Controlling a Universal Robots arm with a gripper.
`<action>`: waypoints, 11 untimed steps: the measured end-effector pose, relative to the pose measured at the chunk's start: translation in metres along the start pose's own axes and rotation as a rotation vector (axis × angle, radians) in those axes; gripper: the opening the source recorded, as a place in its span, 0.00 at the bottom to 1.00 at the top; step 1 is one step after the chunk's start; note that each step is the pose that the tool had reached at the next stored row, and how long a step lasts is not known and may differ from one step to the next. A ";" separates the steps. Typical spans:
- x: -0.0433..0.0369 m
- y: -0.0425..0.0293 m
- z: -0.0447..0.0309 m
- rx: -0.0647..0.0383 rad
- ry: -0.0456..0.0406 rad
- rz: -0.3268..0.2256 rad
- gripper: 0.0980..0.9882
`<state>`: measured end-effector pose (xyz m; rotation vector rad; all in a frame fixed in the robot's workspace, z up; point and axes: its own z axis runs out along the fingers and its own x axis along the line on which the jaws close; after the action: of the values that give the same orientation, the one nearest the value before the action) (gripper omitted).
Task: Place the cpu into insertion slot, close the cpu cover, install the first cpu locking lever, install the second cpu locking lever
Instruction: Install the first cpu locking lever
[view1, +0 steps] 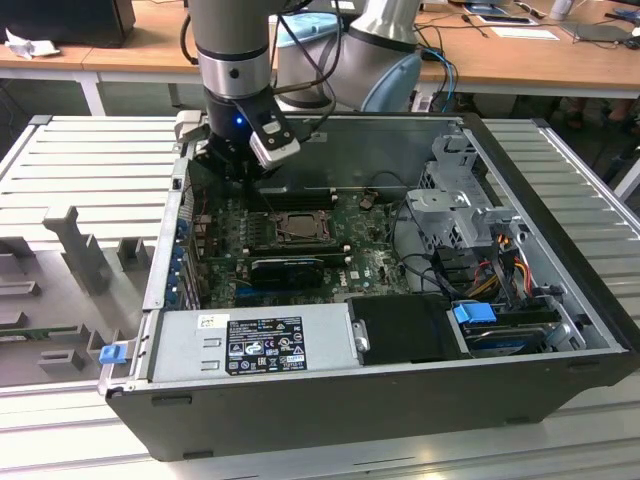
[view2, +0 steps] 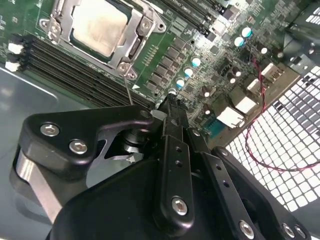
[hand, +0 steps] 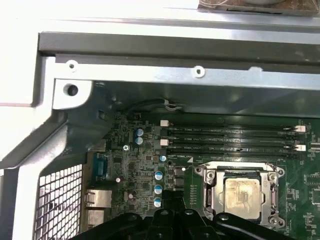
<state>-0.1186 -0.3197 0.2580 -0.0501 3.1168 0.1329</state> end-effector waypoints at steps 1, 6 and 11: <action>0.0004 0.0010 0.0002 0.000 0.0003 0.000 0.01; 0.0002 0.0085 0.0021 0.000 0.0002 0.000 0.01; 0.0001 0.0174 0.0047 0.000 0.0001 0.000 0.01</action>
<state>-0.1191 -0.3020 0.2548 -0.0501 3.1169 0.1327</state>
